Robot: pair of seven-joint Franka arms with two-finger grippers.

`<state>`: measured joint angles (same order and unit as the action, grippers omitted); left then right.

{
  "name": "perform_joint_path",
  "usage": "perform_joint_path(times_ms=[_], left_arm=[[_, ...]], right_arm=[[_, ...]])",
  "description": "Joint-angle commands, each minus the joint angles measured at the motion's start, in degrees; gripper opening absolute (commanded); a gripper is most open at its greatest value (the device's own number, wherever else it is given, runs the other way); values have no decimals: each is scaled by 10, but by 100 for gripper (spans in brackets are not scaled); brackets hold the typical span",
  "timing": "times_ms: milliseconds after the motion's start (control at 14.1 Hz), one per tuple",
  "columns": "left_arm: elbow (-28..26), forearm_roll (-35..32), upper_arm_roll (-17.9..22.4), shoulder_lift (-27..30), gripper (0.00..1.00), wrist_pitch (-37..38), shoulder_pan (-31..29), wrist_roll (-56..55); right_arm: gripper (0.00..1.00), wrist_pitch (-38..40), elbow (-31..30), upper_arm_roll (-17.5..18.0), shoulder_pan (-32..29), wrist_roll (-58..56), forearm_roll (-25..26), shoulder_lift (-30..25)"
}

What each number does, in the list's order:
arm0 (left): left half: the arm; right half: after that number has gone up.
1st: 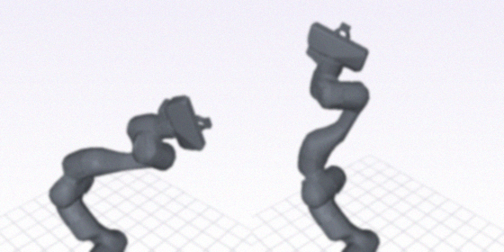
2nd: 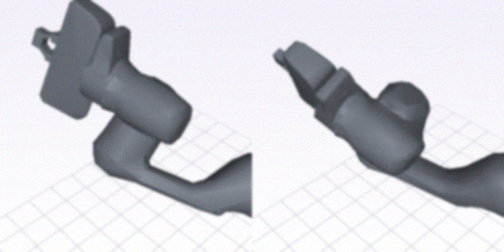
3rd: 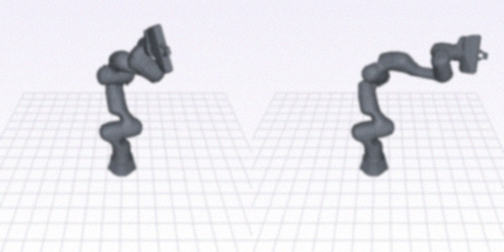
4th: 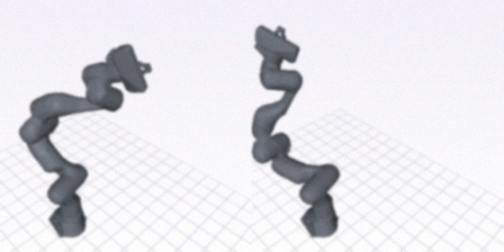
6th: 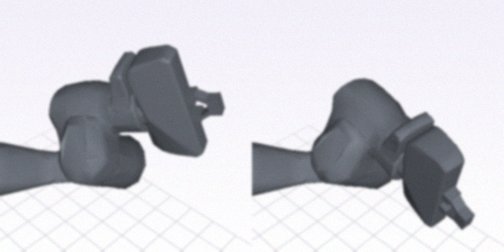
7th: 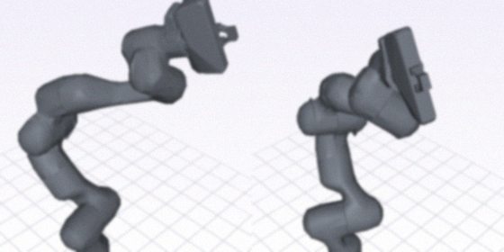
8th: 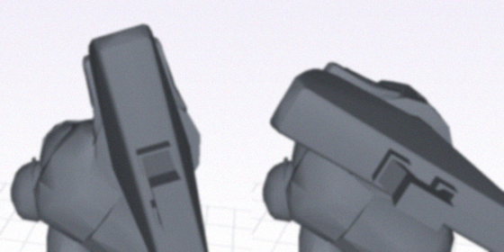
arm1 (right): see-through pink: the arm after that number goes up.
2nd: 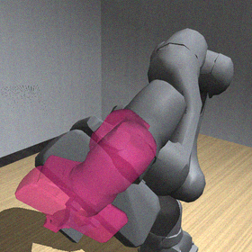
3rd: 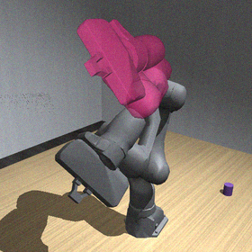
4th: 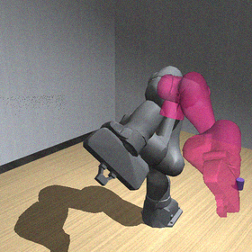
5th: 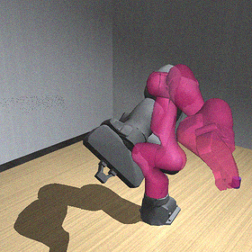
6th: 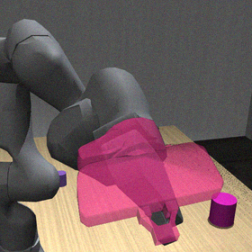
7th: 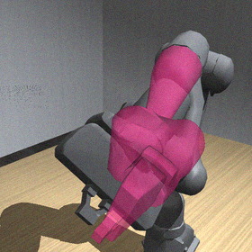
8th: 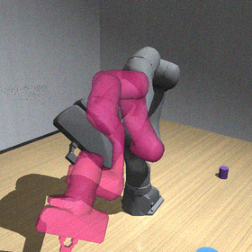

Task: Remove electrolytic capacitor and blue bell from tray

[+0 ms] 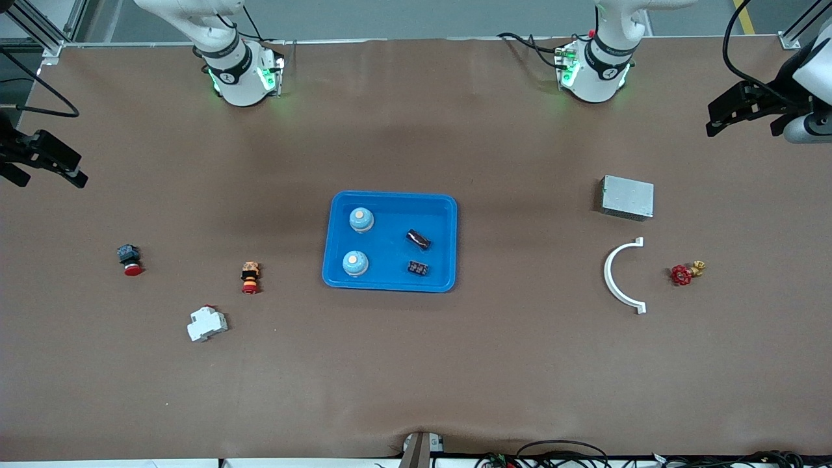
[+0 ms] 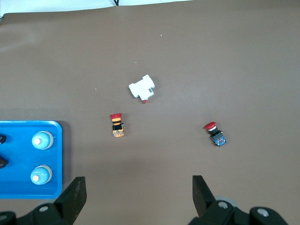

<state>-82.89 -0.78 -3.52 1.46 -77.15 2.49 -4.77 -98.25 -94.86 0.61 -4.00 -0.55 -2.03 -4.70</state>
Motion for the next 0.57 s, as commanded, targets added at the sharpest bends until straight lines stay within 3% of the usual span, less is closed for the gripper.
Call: perform_joint_path(times_ms=[0, 283, 495], left_arm=[[5, 0, -2, 6, 100, 11, -1, 7], [1, -2, -4, 0, 100, 10, 2, 5], [-4, 3, -17, -40, 100, 10, 9, -2]], right_arm=[[100, 4, 13, 2, -2, -3, 8, 7], [100, 4, 13, 2, -2, -3, 8, 7], [100, 3, 13, 3, 0, -3, 8, 7]])
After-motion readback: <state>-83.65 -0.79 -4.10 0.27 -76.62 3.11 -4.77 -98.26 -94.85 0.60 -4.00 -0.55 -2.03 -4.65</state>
